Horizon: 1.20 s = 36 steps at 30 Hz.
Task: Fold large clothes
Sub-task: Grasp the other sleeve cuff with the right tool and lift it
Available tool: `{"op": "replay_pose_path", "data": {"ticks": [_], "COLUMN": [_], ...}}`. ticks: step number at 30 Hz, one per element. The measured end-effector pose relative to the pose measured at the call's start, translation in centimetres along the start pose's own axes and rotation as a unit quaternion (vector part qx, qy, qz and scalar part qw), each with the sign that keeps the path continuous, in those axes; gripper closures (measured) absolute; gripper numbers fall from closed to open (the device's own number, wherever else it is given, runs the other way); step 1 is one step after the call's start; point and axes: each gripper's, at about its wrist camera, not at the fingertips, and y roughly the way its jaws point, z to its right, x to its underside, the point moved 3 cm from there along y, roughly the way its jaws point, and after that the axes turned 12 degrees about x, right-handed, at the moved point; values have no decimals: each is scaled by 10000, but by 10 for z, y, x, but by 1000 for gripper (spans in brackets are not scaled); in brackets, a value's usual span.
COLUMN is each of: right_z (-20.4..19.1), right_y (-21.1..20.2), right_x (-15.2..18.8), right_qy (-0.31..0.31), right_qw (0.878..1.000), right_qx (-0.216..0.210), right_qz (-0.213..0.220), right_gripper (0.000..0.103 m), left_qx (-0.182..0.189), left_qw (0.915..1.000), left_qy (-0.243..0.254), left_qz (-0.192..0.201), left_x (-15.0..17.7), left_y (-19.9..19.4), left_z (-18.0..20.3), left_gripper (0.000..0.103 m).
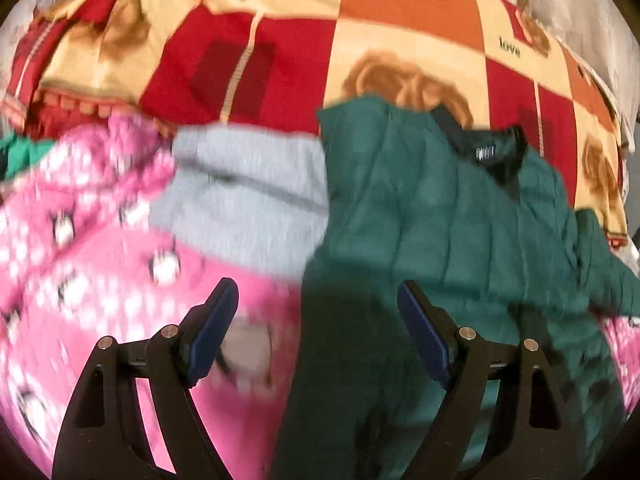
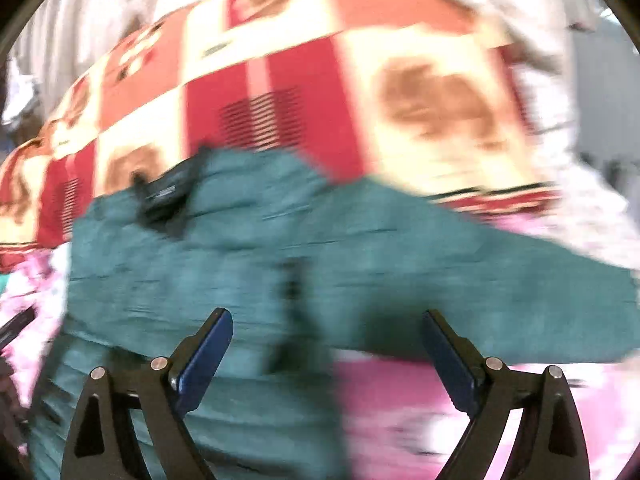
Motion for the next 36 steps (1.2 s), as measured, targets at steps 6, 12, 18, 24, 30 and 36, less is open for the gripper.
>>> {"op": "replay_pose_path", "data": {"ticks": [6, 12, 18, 24, 30, 36], "right_z": [178, 282, 319, 309, 287, 249], "right_y": [-14, 10, 34, 55, 61, 22], "right_x": [20, 46, 57, 41, 33, -4], "right_qy": [1119, 2277, 3043, 3250, 2778, 2335], "right_qw": [9897, 9703, 9514, 9422, 9581, 9722], "right_qx": [888, 609, 39, -608, -298, -183], "right_qz": [-42, -541, -467, -543, -626, -55], "right_gripper": [15, 34, 38, 38, 87, 90], "left_qx": [-403, -628, -609, -618, -634, -614], "left_qw": [9991, 9979, 9981, 9980, 9979, 9981], "left_qy": [50, 138, 106, 98, 104, 88], "left_qz": [-103, -40, -33, -9, 11, 26], "left_x": [29, 31, 31, 30, 30, 30], "left_y": [18, 21, 22, 22, 22, 22], "left_z": [-3, -3, -6, -7, -8, -8], "left_gripper": [20, 20, 20, 20, 20, 20]}}
